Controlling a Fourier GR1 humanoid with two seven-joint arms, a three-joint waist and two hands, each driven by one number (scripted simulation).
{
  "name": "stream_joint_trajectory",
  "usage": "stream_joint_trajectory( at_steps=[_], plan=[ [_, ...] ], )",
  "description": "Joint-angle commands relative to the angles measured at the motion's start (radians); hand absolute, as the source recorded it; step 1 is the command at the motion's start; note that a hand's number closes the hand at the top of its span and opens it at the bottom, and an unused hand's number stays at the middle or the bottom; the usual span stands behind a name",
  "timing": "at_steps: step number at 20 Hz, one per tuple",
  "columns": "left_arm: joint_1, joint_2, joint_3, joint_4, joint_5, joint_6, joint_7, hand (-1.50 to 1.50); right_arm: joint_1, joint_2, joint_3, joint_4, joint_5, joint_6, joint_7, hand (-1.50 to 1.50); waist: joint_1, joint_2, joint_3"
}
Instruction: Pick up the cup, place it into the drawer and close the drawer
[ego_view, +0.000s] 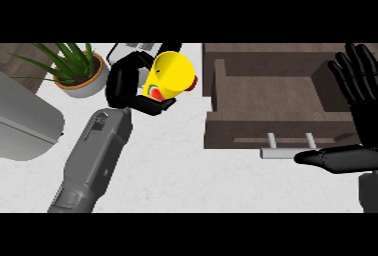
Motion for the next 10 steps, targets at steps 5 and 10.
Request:
stream_joint_trajectory(
  at_steps=[5,10],
  plan=[
    [-0.214,-0.031,-0.117,-0.092,0.033,0.178,0.268,1.50,-0.029,-0.012,-0.006,0.043,0.009,0.013,-0.018,-1.50,-0.014,0.007,-0.001],
    [-0.376,-0.031,-0.177,0.000,0.065,0.321,0.380,1.50,-0.053,0.018,0.005,0.091,0.041,-0.012,-0.078,-1.50,-0.023,0.011,0.000]
  ],
)
